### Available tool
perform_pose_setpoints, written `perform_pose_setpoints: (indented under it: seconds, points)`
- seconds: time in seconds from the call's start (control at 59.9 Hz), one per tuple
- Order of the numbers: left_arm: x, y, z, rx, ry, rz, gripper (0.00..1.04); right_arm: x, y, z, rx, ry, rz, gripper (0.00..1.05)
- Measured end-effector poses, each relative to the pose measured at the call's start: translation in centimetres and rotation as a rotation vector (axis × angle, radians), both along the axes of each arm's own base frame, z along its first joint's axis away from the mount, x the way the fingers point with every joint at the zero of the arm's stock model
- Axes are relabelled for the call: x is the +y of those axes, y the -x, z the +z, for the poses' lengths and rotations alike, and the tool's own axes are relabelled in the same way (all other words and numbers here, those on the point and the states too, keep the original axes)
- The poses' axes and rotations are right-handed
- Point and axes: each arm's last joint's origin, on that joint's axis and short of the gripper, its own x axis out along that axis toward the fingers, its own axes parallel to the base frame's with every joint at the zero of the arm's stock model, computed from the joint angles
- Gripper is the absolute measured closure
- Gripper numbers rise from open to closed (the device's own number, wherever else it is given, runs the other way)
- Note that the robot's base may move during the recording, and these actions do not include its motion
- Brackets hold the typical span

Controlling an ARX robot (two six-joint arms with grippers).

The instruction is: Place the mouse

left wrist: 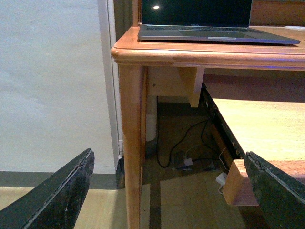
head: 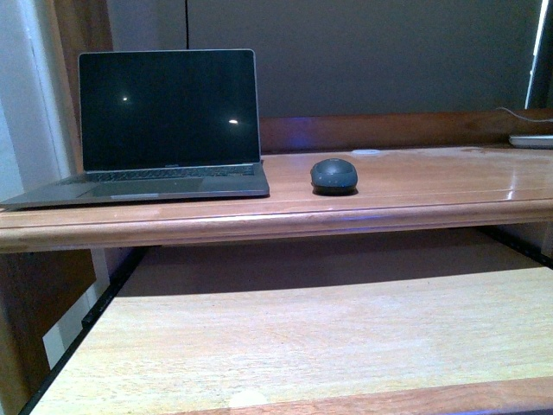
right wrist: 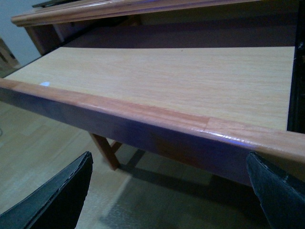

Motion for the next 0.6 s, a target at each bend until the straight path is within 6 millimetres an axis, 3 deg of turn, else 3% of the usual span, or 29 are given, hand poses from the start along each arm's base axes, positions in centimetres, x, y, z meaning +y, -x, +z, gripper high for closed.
perform_pose_setpoints:
  seconds: [0.15,0.317,0.601]
  points:
    - [0.0,0.0,0.0,0.0,0.0,0.0,0.08,0.2,0.7,-0.7,0.031,0.007,0.027,0.07]
    - [0.0,0.0,0.0,0.0,0.0,0.0,0.08,2.0,-0.2,-1.2,-0.018,0.107,0.063,0.07]
    - [0.0,0.0,0.0,0.0,0.0,0.0,0.08,7.9,-5.0,-2.3,-0.062,0.154,0.061,0.07]
